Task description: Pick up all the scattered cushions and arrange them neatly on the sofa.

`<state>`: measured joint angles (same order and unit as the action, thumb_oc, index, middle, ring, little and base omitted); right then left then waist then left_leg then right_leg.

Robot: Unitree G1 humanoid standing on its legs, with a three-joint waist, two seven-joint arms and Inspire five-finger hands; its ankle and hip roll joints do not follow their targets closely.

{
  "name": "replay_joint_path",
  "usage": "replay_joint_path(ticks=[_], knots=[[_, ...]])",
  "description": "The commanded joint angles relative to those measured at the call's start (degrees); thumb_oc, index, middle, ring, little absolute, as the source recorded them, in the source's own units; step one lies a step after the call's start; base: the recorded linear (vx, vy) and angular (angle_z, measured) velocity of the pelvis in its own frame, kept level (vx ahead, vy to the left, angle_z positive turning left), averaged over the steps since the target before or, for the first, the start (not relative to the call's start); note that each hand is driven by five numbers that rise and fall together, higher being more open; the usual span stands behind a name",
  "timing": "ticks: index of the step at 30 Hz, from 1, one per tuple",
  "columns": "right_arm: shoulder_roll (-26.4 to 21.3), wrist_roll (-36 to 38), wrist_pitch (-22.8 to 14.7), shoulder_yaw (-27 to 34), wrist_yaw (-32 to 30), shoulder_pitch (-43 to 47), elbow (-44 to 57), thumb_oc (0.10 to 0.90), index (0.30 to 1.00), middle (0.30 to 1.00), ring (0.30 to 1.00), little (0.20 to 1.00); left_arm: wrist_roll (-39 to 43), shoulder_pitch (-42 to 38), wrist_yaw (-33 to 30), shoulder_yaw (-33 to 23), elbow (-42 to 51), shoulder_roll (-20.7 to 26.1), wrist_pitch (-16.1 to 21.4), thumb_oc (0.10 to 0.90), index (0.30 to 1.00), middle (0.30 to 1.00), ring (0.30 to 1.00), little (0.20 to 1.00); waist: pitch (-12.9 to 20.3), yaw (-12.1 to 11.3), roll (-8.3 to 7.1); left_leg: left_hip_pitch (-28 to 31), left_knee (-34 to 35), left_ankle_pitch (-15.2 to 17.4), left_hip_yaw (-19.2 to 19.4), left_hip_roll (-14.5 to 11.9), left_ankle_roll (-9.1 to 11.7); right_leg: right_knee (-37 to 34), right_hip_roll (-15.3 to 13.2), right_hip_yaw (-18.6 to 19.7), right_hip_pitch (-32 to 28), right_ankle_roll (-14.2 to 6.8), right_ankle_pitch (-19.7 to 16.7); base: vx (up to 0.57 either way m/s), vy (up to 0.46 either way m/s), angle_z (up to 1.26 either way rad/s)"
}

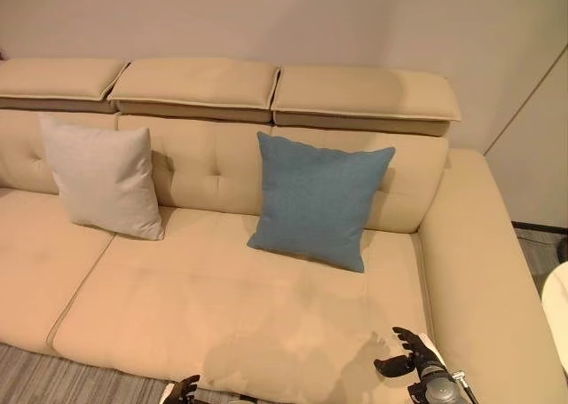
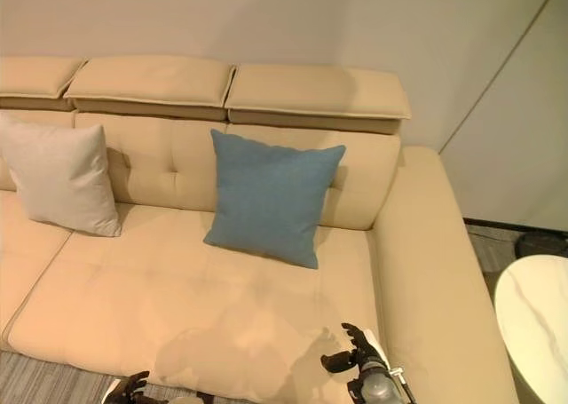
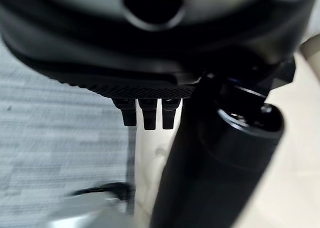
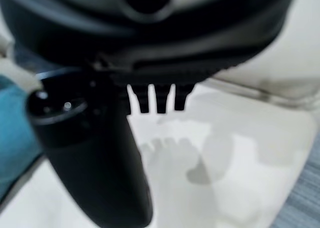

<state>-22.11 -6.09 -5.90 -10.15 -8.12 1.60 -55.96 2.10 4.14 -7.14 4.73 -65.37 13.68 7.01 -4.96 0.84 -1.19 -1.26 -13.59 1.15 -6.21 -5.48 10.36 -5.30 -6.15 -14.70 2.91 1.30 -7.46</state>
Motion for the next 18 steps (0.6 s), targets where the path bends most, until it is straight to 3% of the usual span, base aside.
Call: replay_joint_path(ticks=[1, 4, 7, 8, 10, 12, 16, 18], knots=[[-0.2, -0.9, -1.1, 0.8, -1.9, 2.6, -1.5, 0.800, 0.900, 0.900, 0.900, 0.900, -0.2, -2.1, -0.7, 0.3, 2.2, 1.7, 1.8, 0.800, 0.900, 0.900, 0.900, 0.900, 1.1, 0.2, 0.36, 7.7, 7.5, 4.1, 2.1, -0.1, -4.6, 3.7, -0.6, 1.9, 3.0, -7.9, 3.8, -0.23, 0.223, 0.34], [0.2, -1.2, -0.1, 0.8, -2.2, 3.7, -4.0, 0.800, 0.900, 0.900, 0.900, 0.900, -0.1, -3.0, -0.7, 1.1, 2.0, 1.3, 1.8, 0.800, 0.900, 0.900, 0.900, 0.900, 0.2, 0.2, 0.52, 7.7, 9.8, 8.2, 2.3, 2.0, -6.2, 4.8, -2.3, 2.7, 5.7, -8.7, 2.0, -0.22, 0.205, 0.20], [0.7, -1.2, 0.5, 0.8, -2.8, 4.6, -5.1, 0.800, 0.900, 0.900, 0.900, 0.900, 0.2, -3.7, -1.1, 1.4, 1.6, 1.3, 1.7, 0.800, 0.900, 0.900, 0.900, 0.900, -0.9, -0.1, -0.19, 6.6, 9.3, 9.1, 1.0, 4.4, -7.2, 4.9, -4.1, 3.1, 7.3, -9.9, -0.4, -0.22, 0.170, -0.02], [1.1, -2.1, 1.3, 0.2, -2.6, 5.3, -6.0, 0.800, 0.900, 0.900, 0.900, 0.900, -0.2, -4.2, -1.4, 1.4, 0.5, 1.4, 1.6, 0.800, 0.900, 0.900, 0.900, 0.900, -1.4, -0.6, -0.65, 6.6, 11.1, 9.9, 0.1, 6.5, -8.5, 4.2, -5.5, 3.5, 8.9, -11.3, -1.9, -0.27, 0.177, -0.19], [1.2, -2.6, 1.3, 0.2, -2.8, 5.6, -6.3, 0.800, 0.900, 0.900, 0.900, 0.900, -0.9, -4.4, -1.6, 1.4, -0.3, 1.5, 1.7, 0.800, 0.900, 0.900, 0.900, 0.900, -1.8, -0.8, -0.78, 6.3, 11.6, 9.6, 0.1, 7.2, -8.9, 4.1, -6.1, 3.8, 9.6, -11.9, -2.3, -0.28, 0.138, -0.32], [1.5, -2.4, 2.1, 0.0, -2.5, 6.7, -7.6, 0.800, 0.900, 0.900, 0.900, 0.900, -2.4, -5.1, -2.0, 1.7, -1.7, 2.4, 0.9, 0.800, 0.900, 0.900, 0.900, 0.900, -3.1, -0.8, -0.70, 4.1, 10.5, 8.6, 0.8, 8.3, -10.4, 7.5, -6.3, 6.3, 10.4, -11.8, -0.5, -0.32, 0.078, -0.31], [1.9, -2.3, 2.0, -0.5, -2.3, 6.2, -10.2, 0.800, 0.900, 0.900, 0.900, 0.900, -1.4, -4.3, -1.5, 0.5, -3.1, 2.7, 0.3, 0.800, 0.900, 0.900, 0.900, 0.900, -2.6, -3.2, 0.20, 2.5, 10.6, 6.5, 2.2, 7.9, -11.7, 17.8, -4.6, 5.1, 5.7, -9.2, 6.7, -0.21, 0.033, -0.35], [2.4, -1.8, 2.0, -0.3, -1.9, 5.7, -10.9, 0.800, 0.900, 0.900, 0.900, 0.900, -0.9, -3.7, -1.4, -0.1, -3.6, 2.7, 0.2, 0.800, 0.900, 0.900, 0.900, 0.900, -1.4, -4.3, -0.49, 2.0, 11.3, 6.0, 3.1, 7.9, -11.4, 16.1, -3.8, 4.7, 1.6, -9.2, 8.1, -0.09, -0.067, -0.21]])
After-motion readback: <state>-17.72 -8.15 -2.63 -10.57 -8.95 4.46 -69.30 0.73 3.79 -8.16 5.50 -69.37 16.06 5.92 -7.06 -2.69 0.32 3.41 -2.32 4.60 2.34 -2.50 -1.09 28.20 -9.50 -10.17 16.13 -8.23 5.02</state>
